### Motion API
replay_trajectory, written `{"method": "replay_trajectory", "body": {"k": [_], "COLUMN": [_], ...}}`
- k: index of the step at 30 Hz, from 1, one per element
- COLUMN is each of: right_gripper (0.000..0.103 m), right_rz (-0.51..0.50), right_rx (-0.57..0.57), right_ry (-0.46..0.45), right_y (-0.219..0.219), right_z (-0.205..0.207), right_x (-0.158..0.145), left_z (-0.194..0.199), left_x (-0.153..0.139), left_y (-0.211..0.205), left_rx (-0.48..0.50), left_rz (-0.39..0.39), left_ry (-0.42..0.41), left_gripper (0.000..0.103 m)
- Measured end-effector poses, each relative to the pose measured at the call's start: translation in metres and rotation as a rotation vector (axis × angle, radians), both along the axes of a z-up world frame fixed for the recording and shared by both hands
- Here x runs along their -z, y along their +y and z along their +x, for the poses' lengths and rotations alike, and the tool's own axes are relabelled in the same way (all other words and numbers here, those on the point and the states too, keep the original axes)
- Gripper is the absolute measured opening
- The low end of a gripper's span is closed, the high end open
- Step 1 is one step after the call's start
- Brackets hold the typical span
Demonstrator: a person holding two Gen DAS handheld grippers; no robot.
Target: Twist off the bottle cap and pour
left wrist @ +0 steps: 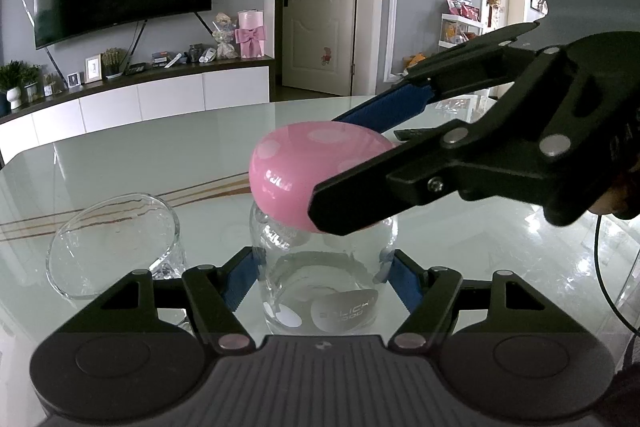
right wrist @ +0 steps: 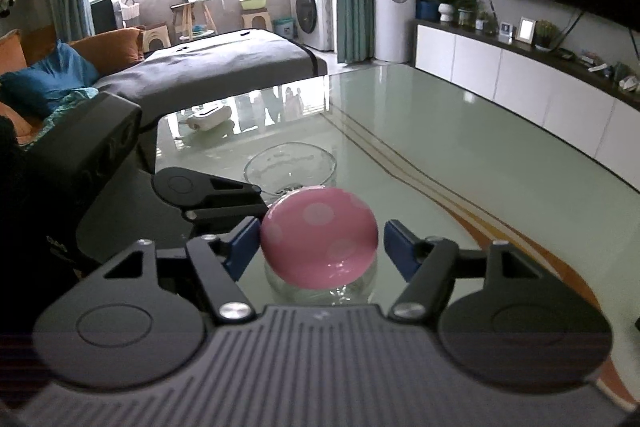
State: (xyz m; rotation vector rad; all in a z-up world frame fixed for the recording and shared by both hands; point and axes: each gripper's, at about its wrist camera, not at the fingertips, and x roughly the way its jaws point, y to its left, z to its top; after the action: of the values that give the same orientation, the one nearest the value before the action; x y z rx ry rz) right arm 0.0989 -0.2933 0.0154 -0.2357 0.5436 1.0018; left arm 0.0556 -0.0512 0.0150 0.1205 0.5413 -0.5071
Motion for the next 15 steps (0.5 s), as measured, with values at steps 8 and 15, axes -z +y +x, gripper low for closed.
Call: {"method": "replay_trajectory", "body": {"k": [8,15], "right_gripper": [0.071,0.077], "right_rz": [0.027,0.124], "right_rx": [0.076,0.165], "right_ry": [-0.034,-0.045], "right_y": [0.000,-0.008], "right_z": [-0.014,-0.025], "right_x": [0.002,-0.001], "left_z": [0.000,0.000], "left_x": [0.000,0.000], "left_y": [0.000,0.001], "left_rx": [0.000,0.001], "left_rz": [0.000,0.000], "left_ry": [0.000,0.001], "left_gripper": [0.074,0.074]}}
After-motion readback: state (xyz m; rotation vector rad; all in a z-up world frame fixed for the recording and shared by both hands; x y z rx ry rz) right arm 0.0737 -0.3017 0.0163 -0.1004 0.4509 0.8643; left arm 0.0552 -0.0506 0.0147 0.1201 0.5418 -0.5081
